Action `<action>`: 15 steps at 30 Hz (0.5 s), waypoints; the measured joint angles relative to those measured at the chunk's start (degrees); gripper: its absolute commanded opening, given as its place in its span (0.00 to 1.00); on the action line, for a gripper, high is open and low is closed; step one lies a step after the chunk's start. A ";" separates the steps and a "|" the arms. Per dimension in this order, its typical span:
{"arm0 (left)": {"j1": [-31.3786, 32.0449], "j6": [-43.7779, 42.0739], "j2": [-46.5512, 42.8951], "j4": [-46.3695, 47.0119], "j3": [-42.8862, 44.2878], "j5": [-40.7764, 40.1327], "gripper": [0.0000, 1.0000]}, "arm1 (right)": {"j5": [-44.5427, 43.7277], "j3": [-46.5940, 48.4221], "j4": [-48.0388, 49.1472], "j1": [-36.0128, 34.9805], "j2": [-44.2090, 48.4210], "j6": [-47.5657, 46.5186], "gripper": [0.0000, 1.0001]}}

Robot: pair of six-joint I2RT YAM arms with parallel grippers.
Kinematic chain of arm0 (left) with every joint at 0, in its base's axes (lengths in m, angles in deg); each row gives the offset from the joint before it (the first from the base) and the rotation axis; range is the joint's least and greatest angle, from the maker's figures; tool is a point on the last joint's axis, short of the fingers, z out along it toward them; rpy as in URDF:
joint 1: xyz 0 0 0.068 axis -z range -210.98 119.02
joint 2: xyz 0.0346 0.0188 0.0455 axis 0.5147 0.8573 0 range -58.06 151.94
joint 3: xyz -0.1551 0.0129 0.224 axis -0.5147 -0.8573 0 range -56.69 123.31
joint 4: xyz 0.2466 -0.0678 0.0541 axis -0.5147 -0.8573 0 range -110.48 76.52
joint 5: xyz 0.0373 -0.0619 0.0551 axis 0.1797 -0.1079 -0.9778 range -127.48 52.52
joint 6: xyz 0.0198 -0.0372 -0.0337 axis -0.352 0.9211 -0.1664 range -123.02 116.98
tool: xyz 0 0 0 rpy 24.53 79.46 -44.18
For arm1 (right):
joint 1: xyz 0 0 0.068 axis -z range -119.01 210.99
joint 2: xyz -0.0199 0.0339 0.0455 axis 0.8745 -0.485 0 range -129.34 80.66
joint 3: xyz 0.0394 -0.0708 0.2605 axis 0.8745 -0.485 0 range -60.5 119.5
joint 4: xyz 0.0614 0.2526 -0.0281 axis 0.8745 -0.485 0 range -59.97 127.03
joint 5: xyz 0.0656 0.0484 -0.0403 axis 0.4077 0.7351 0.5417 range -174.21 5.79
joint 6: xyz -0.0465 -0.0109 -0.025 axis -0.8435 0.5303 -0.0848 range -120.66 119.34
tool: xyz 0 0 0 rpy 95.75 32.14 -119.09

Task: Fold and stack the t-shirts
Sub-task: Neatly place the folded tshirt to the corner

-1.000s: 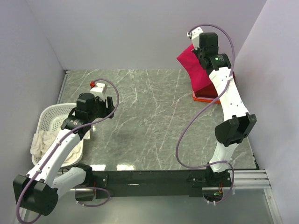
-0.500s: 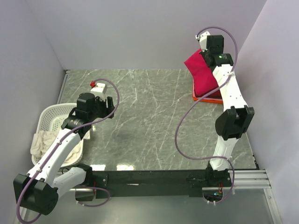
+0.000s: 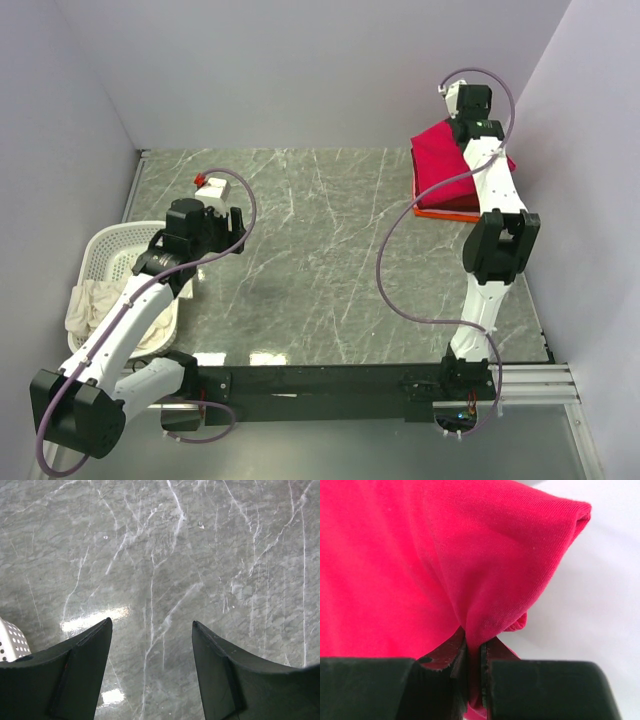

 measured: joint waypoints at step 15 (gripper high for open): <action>0.00 -0.02 0.20 -0.04 0.00 -0.07 0.70 | -11.96 -0.42 10.64 1.64 -7.23 -2.10 0.73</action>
